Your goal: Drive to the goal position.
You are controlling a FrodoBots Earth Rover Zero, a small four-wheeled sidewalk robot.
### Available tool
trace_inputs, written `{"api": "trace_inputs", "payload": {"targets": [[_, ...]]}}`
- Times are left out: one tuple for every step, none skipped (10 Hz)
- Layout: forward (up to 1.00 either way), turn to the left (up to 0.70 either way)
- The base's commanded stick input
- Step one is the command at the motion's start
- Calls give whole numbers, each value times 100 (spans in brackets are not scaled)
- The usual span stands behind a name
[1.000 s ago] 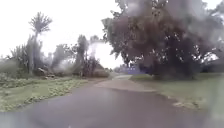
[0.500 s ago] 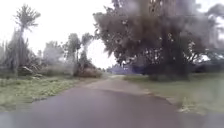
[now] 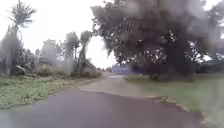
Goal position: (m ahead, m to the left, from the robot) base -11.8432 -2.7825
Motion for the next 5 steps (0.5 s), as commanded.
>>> {"api": "trace_inputs", "payload": {"targets": [[85,0],[85,0],[85,0],[85,0],[85,0]]}}
